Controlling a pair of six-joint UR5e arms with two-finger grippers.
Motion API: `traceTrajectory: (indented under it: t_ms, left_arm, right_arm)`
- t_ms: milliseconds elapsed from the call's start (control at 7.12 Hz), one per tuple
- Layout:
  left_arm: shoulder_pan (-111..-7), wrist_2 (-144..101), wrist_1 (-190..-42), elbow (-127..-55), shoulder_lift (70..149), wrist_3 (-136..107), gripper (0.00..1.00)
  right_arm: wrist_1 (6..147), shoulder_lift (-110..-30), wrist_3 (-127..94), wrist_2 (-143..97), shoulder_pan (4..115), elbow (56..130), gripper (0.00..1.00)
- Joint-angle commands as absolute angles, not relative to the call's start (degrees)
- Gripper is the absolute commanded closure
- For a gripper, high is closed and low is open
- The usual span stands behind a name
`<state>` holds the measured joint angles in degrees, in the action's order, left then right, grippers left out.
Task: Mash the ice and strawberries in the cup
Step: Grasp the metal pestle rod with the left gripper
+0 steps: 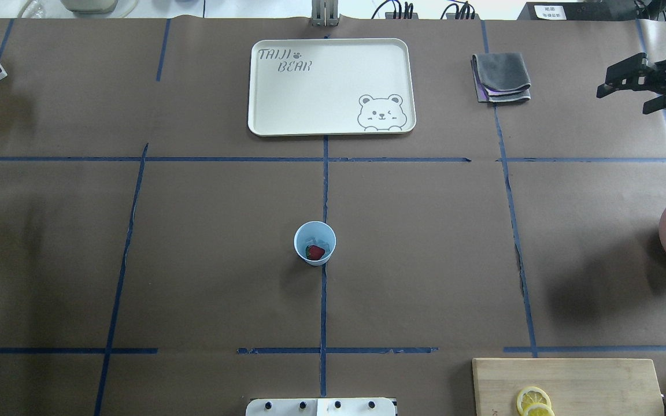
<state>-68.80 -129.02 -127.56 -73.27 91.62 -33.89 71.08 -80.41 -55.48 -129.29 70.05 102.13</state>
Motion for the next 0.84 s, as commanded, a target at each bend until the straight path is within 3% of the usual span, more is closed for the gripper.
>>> traceTrajectory:
  t_ms: [0, 140, 281, 421, 562, 702]
  left_arm:
    - [-66.89, -129.02, -128.58, -72.51, 92.28, -33.93, 0.25]
    - [-66.8, -129.11, -128.58, -72.51, 92.2, -33.93, 0.3]
    - [-66.8, -129.02, -129.19, -72.42, 92.2, -34.01, 0.51]
    - [-66.8, -129.02, -129.2, -72.33, 92.11, -34.01, 0.83]
    - [-66.8, -129.02, -129.2, -72.25, 92.11, -34.1, 1.0]
    - [-66.8, -129.02, -129.2, -72.42, 92.2, -34.1, 1.0]
  right_arm:
    - [71.1, -80.25, -55.55, -129.2, 69.96, 102.04, 0.0]
    - [71.1, -80.16, -55.46, -129.2, 69.96, 102.13, 0.0]
    - [71.1, -80.16, -55.55, -129.2, 69.96, 102.13, 0.0]
    - [71.1, -80.16, -55.55, -129.29, 69.96, 102.13, 0.0]
    - [71.02, -80.24, -55.55, -129.29, 69.96, 102.13, 0.0]
    - [71.1, -80.24, -55.55, -129.2, 69.96, 102.04, 0.0]
